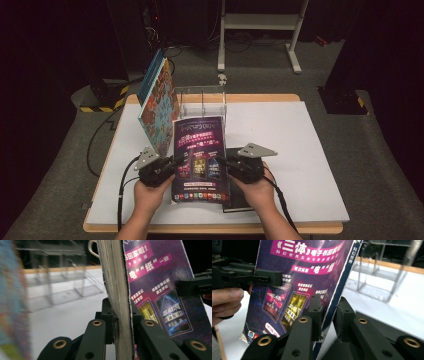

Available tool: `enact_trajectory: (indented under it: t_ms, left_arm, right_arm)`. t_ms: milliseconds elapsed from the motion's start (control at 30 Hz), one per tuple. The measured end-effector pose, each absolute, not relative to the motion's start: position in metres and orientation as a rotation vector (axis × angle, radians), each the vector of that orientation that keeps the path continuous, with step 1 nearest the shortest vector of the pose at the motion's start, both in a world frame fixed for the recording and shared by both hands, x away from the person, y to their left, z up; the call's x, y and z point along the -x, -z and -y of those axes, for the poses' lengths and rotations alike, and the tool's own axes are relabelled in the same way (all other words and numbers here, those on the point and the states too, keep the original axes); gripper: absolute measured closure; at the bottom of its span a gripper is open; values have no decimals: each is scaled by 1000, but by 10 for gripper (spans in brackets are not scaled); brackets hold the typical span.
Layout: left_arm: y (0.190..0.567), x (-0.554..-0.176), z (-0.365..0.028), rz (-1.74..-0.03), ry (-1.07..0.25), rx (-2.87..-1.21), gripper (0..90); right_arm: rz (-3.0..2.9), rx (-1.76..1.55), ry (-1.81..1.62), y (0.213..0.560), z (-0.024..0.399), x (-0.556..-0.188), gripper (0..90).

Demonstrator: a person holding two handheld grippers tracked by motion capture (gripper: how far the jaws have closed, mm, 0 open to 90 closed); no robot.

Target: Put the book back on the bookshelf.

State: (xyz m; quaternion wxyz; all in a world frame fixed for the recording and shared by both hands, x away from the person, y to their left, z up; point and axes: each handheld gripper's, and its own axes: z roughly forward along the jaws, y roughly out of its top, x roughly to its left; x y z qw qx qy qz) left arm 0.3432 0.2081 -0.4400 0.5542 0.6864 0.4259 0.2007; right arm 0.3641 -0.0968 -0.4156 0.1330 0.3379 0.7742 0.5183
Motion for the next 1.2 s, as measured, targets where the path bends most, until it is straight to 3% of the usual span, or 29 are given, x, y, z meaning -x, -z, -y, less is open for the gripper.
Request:
enact_trajectory:
  t_ms: [200,433,600,1200]
  left_arm:
    - [438,-362,-225,-991,-570,-1590,823]
    - [438,-374,-223,-960,-617,-1582,824]
    - [442,-362,-227,-937,-612,-1540,810]
    - [446,-319,-232,-891,-630,-1505,610]
  right_arm:
    - [-2192,-953,-1496,419,67,-385,789]
    - [-2132,-946,-1500,419,63,-397,796]
    - [-2129,-925,-1514,424,65,-386,807]
    - [-2101,-897,-1581,431,79,-337,774]
